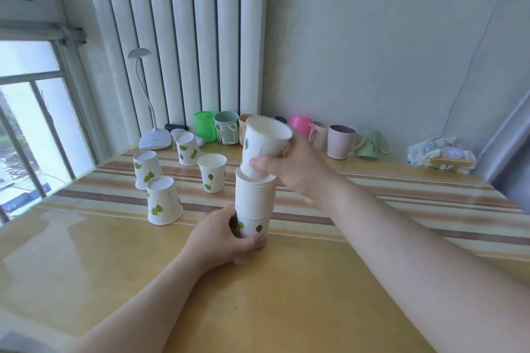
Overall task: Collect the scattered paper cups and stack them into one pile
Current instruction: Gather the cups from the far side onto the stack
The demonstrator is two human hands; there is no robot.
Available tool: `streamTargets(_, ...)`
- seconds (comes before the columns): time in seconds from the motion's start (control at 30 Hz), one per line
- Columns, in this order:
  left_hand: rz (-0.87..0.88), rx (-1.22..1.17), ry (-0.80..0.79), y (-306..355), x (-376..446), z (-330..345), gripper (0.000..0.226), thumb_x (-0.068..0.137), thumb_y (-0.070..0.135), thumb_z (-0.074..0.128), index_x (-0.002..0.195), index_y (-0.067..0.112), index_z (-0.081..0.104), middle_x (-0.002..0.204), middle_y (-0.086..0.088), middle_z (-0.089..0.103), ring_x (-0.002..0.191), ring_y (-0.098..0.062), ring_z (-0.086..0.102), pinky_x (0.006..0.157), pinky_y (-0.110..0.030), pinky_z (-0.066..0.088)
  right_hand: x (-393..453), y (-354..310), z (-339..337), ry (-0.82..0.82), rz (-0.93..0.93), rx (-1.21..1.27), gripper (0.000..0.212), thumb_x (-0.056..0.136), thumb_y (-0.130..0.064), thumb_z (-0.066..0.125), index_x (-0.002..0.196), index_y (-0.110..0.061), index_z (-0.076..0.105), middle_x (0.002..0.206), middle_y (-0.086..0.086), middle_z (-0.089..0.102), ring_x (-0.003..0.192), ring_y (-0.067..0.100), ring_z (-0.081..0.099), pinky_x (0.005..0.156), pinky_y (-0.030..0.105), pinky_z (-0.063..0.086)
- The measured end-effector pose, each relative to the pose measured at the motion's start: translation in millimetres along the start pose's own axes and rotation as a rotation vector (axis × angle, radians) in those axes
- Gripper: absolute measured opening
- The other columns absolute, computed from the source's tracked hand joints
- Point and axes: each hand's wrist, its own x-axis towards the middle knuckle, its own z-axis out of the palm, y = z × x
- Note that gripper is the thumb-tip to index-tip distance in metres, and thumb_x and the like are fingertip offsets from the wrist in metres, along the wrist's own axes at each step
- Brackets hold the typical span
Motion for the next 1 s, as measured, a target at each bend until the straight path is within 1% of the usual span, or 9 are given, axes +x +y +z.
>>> streamTargets(0.17,-0.024,-0.016,0.056,-4,4,3,0.044,0.073,0.065,0.081,0.1,0.033,0.066,0.087,0.012,0.074,0.088,-0.006,0.066,0.079,-0.038,0.059,-4,15,6,-0.101,0.075,-0.121,0.072,0.059,-0.029,0.092,0.121,-0.042,0.059,0.129,-0.006,0.07,0.118,0.016,0.068,0.101,0.039,0.058)
streamTargets(0.33,-0.033,-0.02,0.156,-11,9,7,0.039,0.079,0.064,0.076,0.103,0.036,0.063,0.091,0.02,0.068,0.098,-0.012,0.061,0.079,-0.033,0.053,7,34,-13,-0.278,0.191,-0.235,0.111,0.064,-0.018,0.085,0.16,-0.046,0.037,0.146,-0.002,0.048,0.121,0.017,0.062,0.106,0.04,0.056)
streamTargets(0.47,-0.026,0.011,0.209,-16,12,13,0.043,0.081,0.065,0.074,0.102,0.031,0.059,0.093,0.015,0.065,0.097,-0.015,0.057,0.082,-0.034,0.05,41,60,-24,-0.077,0.29,-0.286,0.085,0.082,-0.007,0.072,0.156,-0.038,0.045,0.142,0.005,0.054,0.104,0.016,0.065,0.087,0.032,0.054)
streamTargets(0.57,-0.005,0.036,0.23,-20,15,16,0.047,0.082,0.068,0.072,0.099,0.028,0.055,0.091,0.013,0.062,0.095,-0.017,0.054,0.084,-0.036,0.049,82,93,-22,0.118,0.314,-0.434,0.067,0.09,-0.023,0.077,0.15,-0.036,0.051,0.141,0.004,0.057,0.108,0.019,0.067,0.081,0.034,0.056)
streamTargets(0.7,0.007,0.016,0.222,-24,16,19,0.048,0.079,0.073,0.066,0.099,0.032,0.052,0.091,0.016,0.059,0.095,-0.012,0.051,0.084,-0.031,0.046,142,120,-12,0.155,0.354,-0.533,0.088,0.082,-0.044,0.084,0.159,-0.036,0.041,0.163,0.004,0.043,0.135,0.029,0.056,0.095,0.038,0.048)
streamTargets(0.77,0.011,0.014,0.226,-25,17,20,0.049,0.078,0.074,0.064,0.1,0.032,0.052,0.092,0.016,0.059,0.096,-0.011,0.051,0.083,-0.028,0.045,171,124,-7,0.168,0.359,-0.554,0.1,0.083,-0.039,0.081,0.167,-0.038,0.027,0.168,0.004,0.034,0.141,0.033,0.052,0.101,0.039,0.048)
streamTargets(0.83,0.008,0.011,0.223,-26,19,20,0.05,0.076,0.075,0.062,0.102,0.033,0.052,0.093,0.017,0.059,0.097,-0.01,0.051,0.083,-0.027,0.044,196,128,-4,0.191,0.36,-0.566,0.1,0.092,-0.037,0.073,0.171,-0.041,0.012,0.168,0.008,0.034,0.14,0.036,0.053,0.101,0.04,0.049)
streamTargets(0.9,-0.003,0.002,0.212,-27,20,21,0.05,0.075,0.076,0.061,0.103,0.035,0.052,0.095,0.018,0.059,0.098,-0.009,0.05,0.085,-0.027,0.045,212,132,2,0.205,0.388,-0.577,0.095,0.098,-0.044,0.067,0.17,-0.045,0.006,0.163,0.013,0.039,0.135,0.04,0.056,0.091,0.036,0.045)
streamTargets(1.0,-0.007,-0.002,0.208,-26,21,21,0.049,0.075,0.076,0.062,0.101,0.036,0.051,0.095,0.019,0.058,0.099,-0.008,0.05,0.086,-0.027,0.046,221,137,10,0.157,0.42,-0.676,0.077,0.1,-0.05,0.059,0.165,-0.043,0.017,0.151,0.018,0.05,0.119,0.042,0.061,0.087,0.037,0.044)
